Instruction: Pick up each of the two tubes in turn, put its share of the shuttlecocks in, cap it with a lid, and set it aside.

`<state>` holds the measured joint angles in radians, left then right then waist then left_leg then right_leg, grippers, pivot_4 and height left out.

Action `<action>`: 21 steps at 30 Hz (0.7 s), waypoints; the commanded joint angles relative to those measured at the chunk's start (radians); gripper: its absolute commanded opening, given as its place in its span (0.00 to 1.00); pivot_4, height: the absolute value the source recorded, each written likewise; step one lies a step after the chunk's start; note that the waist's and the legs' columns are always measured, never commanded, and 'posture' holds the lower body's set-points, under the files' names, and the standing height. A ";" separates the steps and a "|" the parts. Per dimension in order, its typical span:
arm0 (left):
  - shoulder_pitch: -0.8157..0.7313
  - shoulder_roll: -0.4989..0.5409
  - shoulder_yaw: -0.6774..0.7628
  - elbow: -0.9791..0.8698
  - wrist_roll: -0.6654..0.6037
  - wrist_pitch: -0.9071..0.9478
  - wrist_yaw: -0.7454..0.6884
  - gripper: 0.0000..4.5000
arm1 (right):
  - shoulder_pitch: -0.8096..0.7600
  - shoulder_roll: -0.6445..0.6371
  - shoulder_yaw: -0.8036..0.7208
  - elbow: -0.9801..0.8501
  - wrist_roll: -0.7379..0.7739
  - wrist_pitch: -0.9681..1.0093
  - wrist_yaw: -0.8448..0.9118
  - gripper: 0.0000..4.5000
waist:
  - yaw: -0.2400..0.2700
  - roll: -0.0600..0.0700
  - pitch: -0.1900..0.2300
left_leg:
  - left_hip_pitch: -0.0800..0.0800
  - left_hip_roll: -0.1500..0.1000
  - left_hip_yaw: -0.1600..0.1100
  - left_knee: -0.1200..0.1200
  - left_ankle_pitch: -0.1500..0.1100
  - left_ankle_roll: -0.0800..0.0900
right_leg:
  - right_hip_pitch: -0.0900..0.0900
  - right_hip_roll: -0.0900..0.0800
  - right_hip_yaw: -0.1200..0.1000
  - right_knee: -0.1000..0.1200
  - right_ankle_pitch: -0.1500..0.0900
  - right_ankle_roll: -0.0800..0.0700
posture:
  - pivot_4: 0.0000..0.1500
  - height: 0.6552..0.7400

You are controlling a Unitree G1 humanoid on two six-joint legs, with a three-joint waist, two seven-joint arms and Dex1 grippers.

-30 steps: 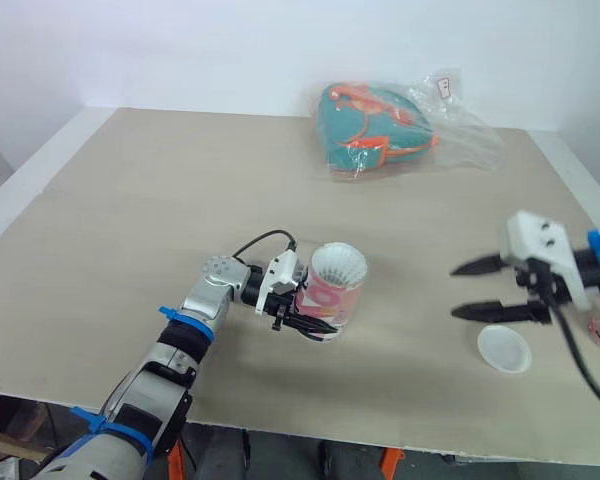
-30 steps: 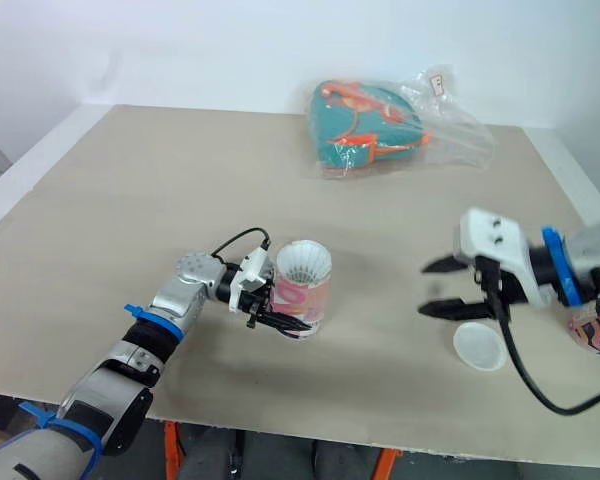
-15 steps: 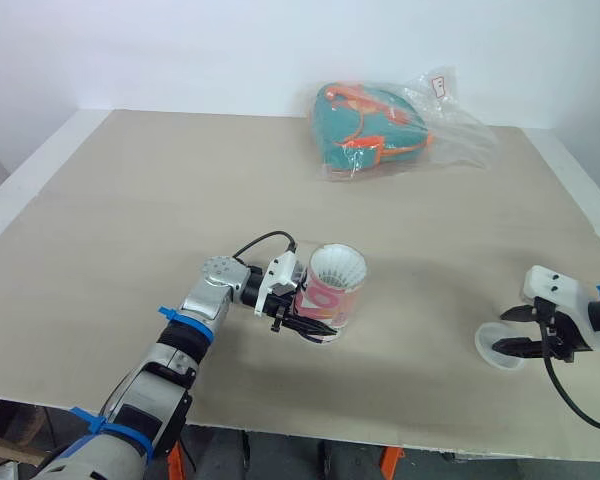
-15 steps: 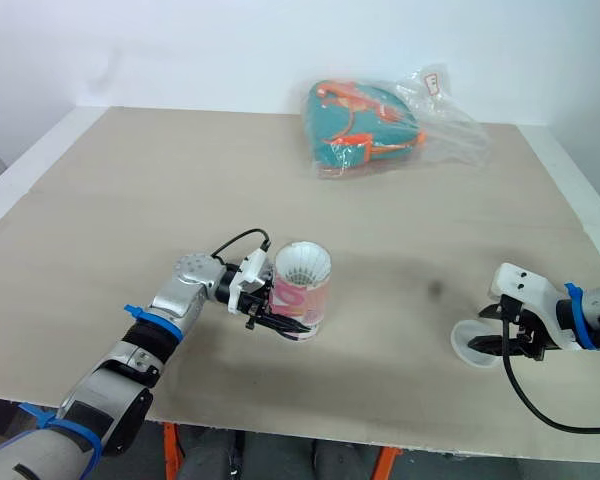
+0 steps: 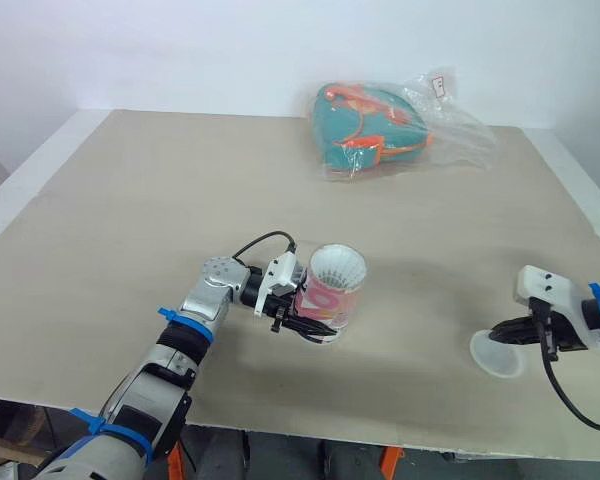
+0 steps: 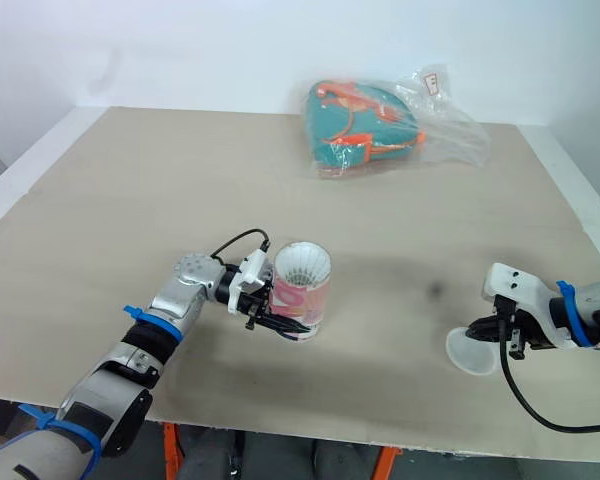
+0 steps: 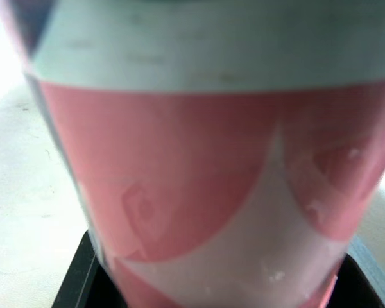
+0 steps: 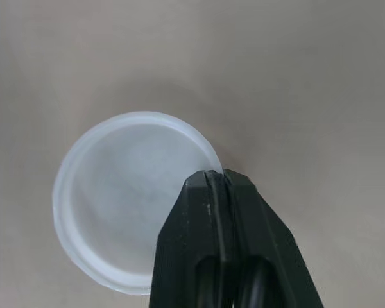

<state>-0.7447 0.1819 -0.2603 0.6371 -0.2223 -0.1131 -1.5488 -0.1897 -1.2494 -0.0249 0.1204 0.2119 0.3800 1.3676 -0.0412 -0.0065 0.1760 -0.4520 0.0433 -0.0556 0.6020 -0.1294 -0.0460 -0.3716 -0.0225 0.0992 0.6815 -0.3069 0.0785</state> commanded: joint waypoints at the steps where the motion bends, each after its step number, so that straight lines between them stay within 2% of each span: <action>1: 0.001 -0.007 0.002 0.000 0.005 -0.021 0.010 0.48 | -0.053 -0.014 -0.063 -0.140 0.048 0.052 -0.016 0.01 | -0.001 0.001 0.000 | 0.000 0.000 0.000 0.000 0.000 0.000 | 0.000 0.000 0.000 0.000 0.000 0.000 | 1.00 1.00; 3: 0.001 -0.008 0.002 0.004 0.005 -0.023 0.011 0.48 | -0.109 -0.010 -0.085 -0.226 0.102 0.101 -0.019 0.01 | -0.002 0.003 0.000 | 0.000 0.000 0.000 0.000 0.000 0.000 | 0.000 0.000 0.000 0.000 0.000 0.000 | 1.00 1.00; 7: -0.005 -0.008 0.004 0.015 0.006 -0.029 0.013 0.48 | -0.322 0.009 -0.107 -0.391 0.270 0.222 -0.019 0.01 | -0.004 0.003 0.001 | 0.000 0.000 0.000 0.000 0.000 0.000 | 0.000 0.000 0.000 0.000 0.000 0.000 | 1.00 1.00; 12: -0.013 -0.008 0.007 0.029 0.008 -0.035 0.013 0.48 | -0.555 0.033 -0.069 -0.453 0.367 0.295 -0.015 0.01 | -0.001 0.000 0.001 | 0.000 0.000 -0.001 -0.001 0.000 0.000 | 0.000 0.000 -0.001 0.000 0.000 -0.001 | 1.00 1.00; 16: -0.022 -0.009 0.009 0.043 0.008 -0.042 0.012 0.48 | -0.708 0.077 0.011 -0.478 0.382 0.305 0.007 0.01 | -0.004 0.000 0.001 | -0.001 0.000 0.000 -0.001 0.000 0.000 | -0.001 0.000 -0.001 0.000 0.001 -0.002 | 1.00 1.00; 21: -0.034 -0.012 0.008 0.057 0.009 -0.047 0.008 0.48 | -0.859 0.171 0.195 -0.460 0.272 0.246 0.052 0.01 | -0.004 0.001 0.001 | -0.001 0.001 -0.001 0.000 0.000 0.000 | -0.002 0.000 -0.001 0.000 0.001 -0.002 | 1.00 1.00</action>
<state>-0.7627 0.1701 -0.2579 0.6854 -0.2196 -0.1545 -1.5421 -0.9964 -1.0942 0.1344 -0.3504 0.5310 0.6584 1.4027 -0.0456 -0.0059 0.1769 -0.4527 0.0444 -0.0563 0.6018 -0.1289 -0.0466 -0.3732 -0.0221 0.0980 0.6816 -0.3053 0.0769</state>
